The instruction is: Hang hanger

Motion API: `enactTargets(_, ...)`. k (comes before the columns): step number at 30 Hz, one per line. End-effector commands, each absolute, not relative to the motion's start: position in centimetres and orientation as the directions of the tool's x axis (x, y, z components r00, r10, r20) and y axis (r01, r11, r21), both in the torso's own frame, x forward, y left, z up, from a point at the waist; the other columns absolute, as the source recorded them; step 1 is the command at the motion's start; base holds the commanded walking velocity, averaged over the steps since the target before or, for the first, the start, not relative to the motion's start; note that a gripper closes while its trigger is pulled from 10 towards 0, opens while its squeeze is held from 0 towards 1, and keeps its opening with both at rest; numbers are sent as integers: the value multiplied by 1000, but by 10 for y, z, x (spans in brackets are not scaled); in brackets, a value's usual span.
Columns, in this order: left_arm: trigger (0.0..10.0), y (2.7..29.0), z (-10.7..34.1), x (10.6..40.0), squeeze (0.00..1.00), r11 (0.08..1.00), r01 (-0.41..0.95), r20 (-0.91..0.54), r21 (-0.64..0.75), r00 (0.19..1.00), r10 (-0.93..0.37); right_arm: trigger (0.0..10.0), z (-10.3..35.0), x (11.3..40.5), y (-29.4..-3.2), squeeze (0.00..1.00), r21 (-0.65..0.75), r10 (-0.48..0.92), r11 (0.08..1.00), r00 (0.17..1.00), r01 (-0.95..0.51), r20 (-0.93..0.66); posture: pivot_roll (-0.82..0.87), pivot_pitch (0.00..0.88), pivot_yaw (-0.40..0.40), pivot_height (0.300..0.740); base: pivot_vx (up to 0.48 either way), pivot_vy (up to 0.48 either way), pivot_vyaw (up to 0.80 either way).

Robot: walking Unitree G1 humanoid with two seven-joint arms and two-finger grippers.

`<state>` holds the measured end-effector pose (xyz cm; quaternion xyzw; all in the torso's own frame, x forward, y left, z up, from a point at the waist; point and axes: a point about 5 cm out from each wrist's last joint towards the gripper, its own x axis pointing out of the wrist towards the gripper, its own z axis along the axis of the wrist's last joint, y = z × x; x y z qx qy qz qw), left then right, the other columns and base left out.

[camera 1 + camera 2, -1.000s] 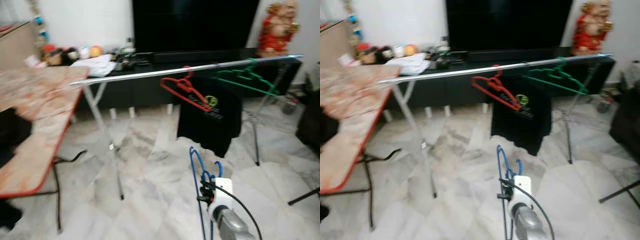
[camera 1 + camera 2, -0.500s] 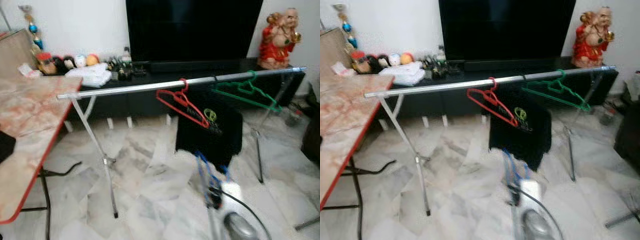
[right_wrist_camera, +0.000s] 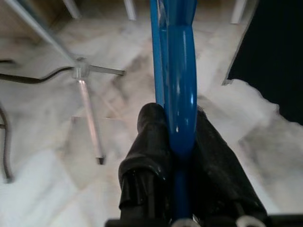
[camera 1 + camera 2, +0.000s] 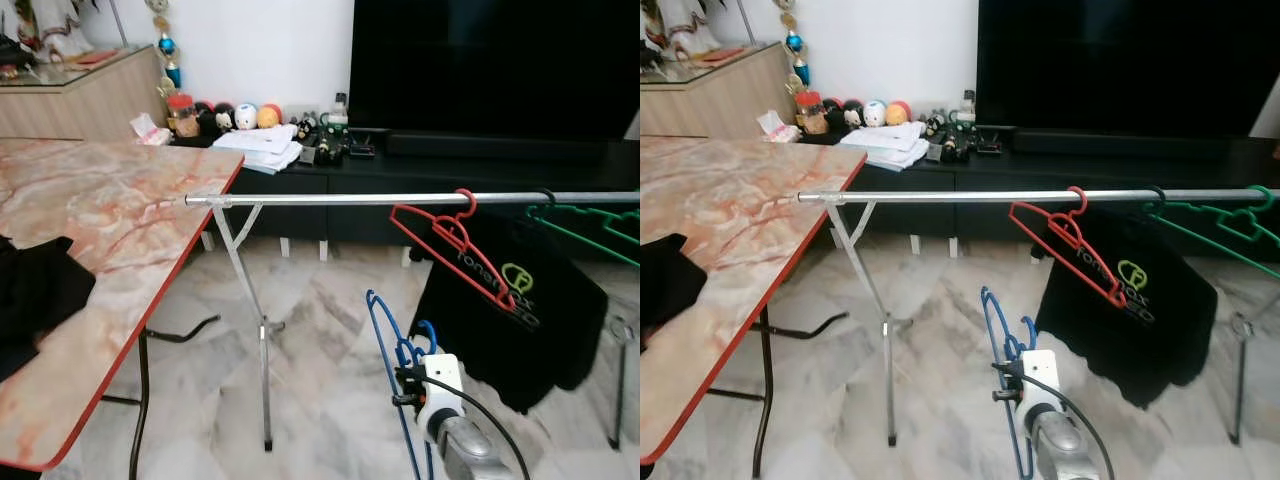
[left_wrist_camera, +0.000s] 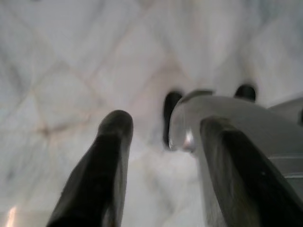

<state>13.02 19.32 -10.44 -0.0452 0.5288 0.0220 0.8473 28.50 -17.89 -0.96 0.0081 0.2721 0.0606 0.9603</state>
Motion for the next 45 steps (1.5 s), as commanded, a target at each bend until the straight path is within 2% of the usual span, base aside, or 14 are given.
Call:
enactTargets(1, 10000, 201, -105, 125, 0, 996, -86, -909, -34, 417, 5, 10000, -3, 293, -166, 0, 65, 150, 989, 858, -136, -491, 5, 0, 17, 740, 394, 0, 0)
enactTargets(10, 10000, 200, -105, 127, 0, 997, -74, -907, -36, 420, -2, 10000, 3, 301, -162, 0, 49, 132, 991, 869, -123, -476, 7, 0, 17, 740, 395, 0, 0)
enactTargets(11, 10000, 201, -105, 126, 0, 996, -77, -907, -36, 421, 0, 10000, 6, 305, -167, 0, 71, 91, 995, 876, -64, -474, 7, 0, 17, 740, 394, 0, 0)
enactTargets(17, 10000, 200, -105, 126, 0, 997, -72, -908, -36, 420, -2, 10000, 14, 308, -184, 0, 127, 6, 990, 901, 55, -434, 7, 0, 16, 740, 397, 0, 0)
enactTargets(21, 10000, 197, -105, 126, 0, 1000, -5, -908, -30, 418, -25, 10000, 24, 314, -191, 0, 169, -88, 972, 918, 164, -387, 10, 0, 16, 740, 271, 0, 0)
enactTargets(35, 10000, 196, -106, 125, 0, 999, 24, -914, -22, 405, -30, 10000, 50, 329, -191, 0, 200, -139, 960, 954, 196, -267, 11, 0, 18, 740, 0, 0, 0)
enactTargets(41, 10000, 196, -106, 126, 0, 999, 31, -914, -26, 403, -36, 10000, 52, 331, -189, 0, 182, -120, 968, 954, 174, -275, 18, 0, 17, 740, 0, 0, 0)
enactTargets(45, 10000, 196, -106, 125, 0, 999, 37, -916, -30, 399, -42, 10000, 51, 336, -189, 0, 106, -108, 983, 936, 151, -335, 14, 0, 19, 740, 0, 0, 0)
